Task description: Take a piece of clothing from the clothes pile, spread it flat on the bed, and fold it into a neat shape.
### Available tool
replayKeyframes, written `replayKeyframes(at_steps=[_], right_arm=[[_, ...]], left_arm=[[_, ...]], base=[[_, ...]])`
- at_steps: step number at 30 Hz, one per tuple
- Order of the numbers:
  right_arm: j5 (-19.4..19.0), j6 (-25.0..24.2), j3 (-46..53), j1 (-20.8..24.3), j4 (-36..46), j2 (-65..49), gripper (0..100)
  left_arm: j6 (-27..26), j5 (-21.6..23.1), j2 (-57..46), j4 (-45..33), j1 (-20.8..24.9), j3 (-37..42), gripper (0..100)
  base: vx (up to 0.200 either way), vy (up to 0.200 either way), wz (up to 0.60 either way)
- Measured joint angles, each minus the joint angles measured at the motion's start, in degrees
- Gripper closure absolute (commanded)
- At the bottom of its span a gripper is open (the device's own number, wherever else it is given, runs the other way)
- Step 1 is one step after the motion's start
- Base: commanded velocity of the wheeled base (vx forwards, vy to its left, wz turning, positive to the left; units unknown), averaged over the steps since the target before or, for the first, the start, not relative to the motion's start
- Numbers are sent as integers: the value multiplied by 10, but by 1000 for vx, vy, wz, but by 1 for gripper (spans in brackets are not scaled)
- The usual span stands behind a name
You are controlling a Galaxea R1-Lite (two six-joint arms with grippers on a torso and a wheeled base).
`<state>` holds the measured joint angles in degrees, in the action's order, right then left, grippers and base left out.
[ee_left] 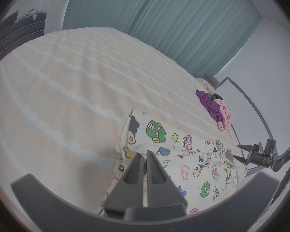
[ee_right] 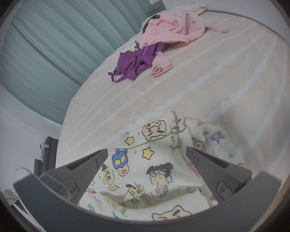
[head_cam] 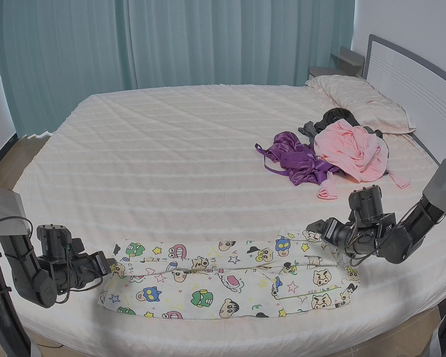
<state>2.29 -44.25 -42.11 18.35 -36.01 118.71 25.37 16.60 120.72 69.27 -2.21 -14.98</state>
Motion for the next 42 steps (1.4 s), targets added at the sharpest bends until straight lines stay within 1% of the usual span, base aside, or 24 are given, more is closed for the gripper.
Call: replayKeyframes(at_steps=[5, 11, 19, 23, 24, 36, 42], right_arm=[[-4, 4, 39, -19, 4, -26, 0], [-26, 5, 64, -31, -1, -19, 0], [-41, -1, 47, -35, -2, 14, 0], [-43, -15, 28, -36, -2, 34, 0], [-43, -16, 25, -36, -2, 38, 100], [-43, -23, -1, -47, -3, 68, 100], [-44, -55, 2, -52, -2, 55, 100]], left_arm=[[0, 0, 10, 15, 0, 10, 100], [0, -1, 12, 17, 0, 15, 100], [0, -1, 13, 18, 0, 18, 100], [0, -1, 13, 17, 0, 16, 100], [0, -1, 13, 17, 0, 16, 100], [0, -3, 13, 18, 1, 10, 100], [0, -7, 10, 42, 1, 6, 100]], base=[[0, 0, 0], [0, 0, 0], [0, 0, 0], [0, 0, 0], [0, 0, 0], [0, 0, 0], [0, 0, 0]])
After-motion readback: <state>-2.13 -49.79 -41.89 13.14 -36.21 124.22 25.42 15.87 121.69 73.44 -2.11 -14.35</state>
